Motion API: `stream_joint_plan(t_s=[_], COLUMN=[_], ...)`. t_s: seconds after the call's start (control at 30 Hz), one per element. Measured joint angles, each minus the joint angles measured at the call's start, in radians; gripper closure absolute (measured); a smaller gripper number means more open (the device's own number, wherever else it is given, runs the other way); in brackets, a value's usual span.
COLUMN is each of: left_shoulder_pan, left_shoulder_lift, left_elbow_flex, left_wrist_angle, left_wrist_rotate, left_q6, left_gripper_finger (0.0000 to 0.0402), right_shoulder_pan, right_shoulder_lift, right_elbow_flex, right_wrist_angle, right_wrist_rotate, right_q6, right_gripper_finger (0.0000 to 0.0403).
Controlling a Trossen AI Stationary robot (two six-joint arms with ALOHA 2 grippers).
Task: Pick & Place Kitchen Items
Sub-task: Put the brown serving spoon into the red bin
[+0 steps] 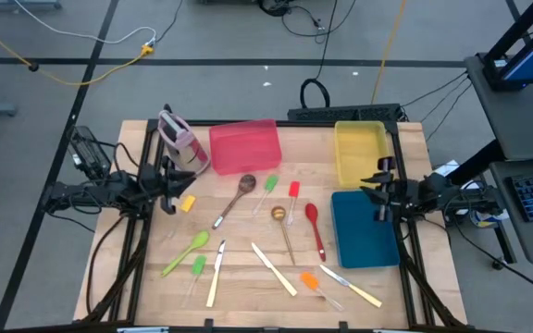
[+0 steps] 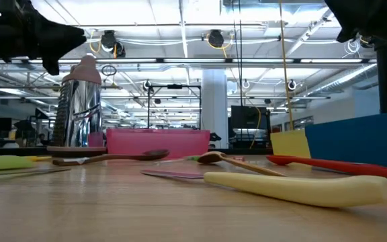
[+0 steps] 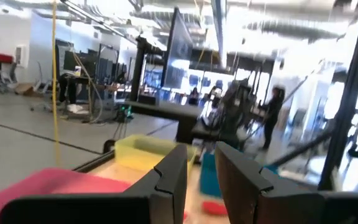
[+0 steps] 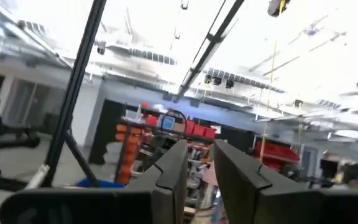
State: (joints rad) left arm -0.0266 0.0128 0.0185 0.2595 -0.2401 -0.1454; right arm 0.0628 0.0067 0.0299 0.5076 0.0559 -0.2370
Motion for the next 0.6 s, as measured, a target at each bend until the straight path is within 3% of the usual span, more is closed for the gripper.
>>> stream_joint_plan(t_s=[0.23,0.37,0.5,0.6], left_shoulder_pan=[0.000,-0.001,-0.001,-0.001], left_shoulder_lift=[0.000,0.000,0.037,0.096], left_elbow_flex=[0.000,0.000,0.000,0.000], left_wrist_angle=[-0.015,0.002,0.175,0.354], left_wrist_rotate=[0.013,0.048,-0.020,-0.002], left_q6=[-0.127,-0.128,-0.096,0.009], left_gripper_finger=[0.0314,0.0314,0.0314,0.0314], right_shoulder_pan=[0.000,0.000,0.000,0.000], right_shoulder_lift=[0.008,0.047,0.101,0.145], right_elbow_flex=[0.000,0.000,0.000,0.000], right_wrist_angle=[-0.200,-0.193,-0.139,-0.080], right_wrist_rotate=[0.003,0.078,0.146,0.186], right_q6=[0.122,0.109,0.080,0.080], right_gripper_finger=[0.0332,0.0329,0.0305,0.0275])
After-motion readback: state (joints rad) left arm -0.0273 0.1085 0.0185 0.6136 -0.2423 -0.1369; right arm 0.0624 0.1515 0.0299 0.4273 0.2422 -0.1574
